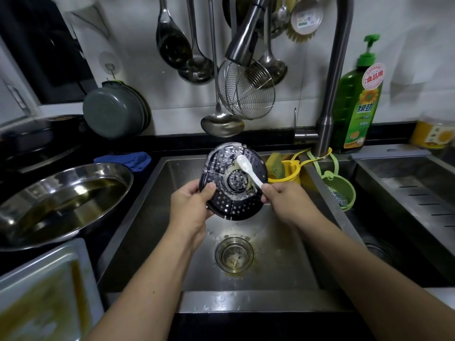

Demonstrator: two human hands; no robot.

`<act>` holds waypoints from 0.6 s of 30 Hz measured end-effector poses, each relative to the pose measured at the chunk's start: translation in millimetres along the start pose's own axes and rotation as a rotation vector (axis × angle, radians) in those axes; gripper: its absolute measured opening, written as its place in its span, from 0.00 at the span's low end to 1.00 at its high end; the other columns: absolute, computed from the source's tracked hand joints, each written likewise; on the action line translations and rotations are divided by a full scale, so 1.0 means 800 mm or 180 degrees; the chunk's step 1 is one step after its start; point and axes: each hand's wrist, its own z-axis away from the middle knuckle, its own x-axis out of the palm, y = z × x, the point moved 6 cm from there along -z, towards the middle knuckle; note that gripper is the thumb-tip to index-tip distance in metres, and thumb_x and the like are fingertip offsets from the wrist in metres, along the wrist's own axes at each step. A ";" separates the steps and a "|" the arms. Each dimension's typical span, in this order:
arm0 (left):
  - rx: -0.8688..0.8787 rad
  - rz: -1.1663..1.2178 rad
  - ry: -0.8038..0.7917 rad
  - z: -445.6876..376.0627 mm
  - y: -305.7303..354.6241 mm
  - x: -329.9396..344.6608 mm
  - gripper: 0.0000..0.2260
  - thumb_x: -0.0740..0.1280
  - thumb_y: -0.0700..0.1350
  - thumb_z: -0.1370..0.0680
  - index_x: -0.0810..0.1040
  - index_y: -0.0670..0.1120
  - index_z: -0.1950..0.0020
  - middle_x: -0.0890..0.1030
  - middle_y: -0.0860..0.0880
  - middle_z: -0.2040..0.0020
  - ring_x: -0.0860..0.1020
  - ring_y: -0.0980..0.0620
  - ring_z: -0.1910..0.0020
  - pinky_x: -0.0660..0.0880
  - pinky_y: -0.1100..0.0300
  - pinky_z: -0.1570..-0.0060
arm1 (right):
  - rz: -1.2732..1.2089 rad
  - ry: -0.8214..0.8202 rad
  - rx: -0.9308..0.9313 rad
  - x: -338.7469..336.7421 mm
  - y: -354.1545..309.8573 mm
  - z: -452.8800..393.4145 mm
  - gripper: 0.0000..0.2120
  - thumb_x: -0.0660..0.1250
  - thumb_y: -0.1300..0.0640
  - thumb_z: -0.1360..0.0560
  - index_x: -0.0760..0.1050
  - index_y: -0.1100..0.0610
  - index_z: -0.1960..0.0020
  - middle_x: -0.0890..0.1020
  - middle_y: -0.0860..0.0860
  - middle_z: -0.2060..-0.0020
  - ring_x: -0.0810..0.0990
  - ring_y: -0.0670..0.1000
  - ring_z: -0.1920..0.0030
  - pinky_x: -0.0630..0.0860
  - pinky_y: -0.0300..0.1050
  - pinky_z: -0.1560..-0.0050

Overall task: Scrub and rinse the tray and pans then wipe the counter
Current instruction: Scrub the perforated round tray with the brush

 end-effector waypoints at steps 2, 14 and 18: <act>0.0045 -0.0073 -0.0031 0.002 -0.001 0.002 0.04 0.67 0.35 0.19 0.82 0.38 0.48 0.85 0.47 0.61 0.83 0.55 0.65 0.81 0.58 0.64 | -0.0007 -0.0113 -0.0012 0.003 -0.002 0.002 0.19 0.62 0.49 0.17 0.81 0.56 0.61 0.73 0.48 0.75 0.69 0.48 0.72 0.63 0.43 0.69; -0.0059 0.0398 0.0345 -0.009 0.001 -0.018 0.04 0.68 0.35 0.19 0.82 0.39 0.48 0.86 0.42 0.53 0.84 0.50 0.57 0.83 0.51 0.52 | 0.0620 -0.0485 0.0076 0.009 0.013 0.007 0.18 0.64 0.48 0.18 0.82 0.55 0.62 0.74 0.48 0.75 0.71 0.48 0.71 0.65 0.43 0.69; -0.0075 0.0312 0.0266 -0.008 0.000 -0.014 0.04 0.68 0.35 0.19 0.82 0.40 0.50 0.86 0.44 0.56 0.84 0.52 0.60 0.83 0.52 0.54 | 0.0385 -0.0072 0.0234 -0.015 0.020 -0.003 0.19 0.63 0.48 0.18 0.80 0.54 0.65 0.75 0.48 0.73 0.72 0.49 0.69 0.64 0.42 0.68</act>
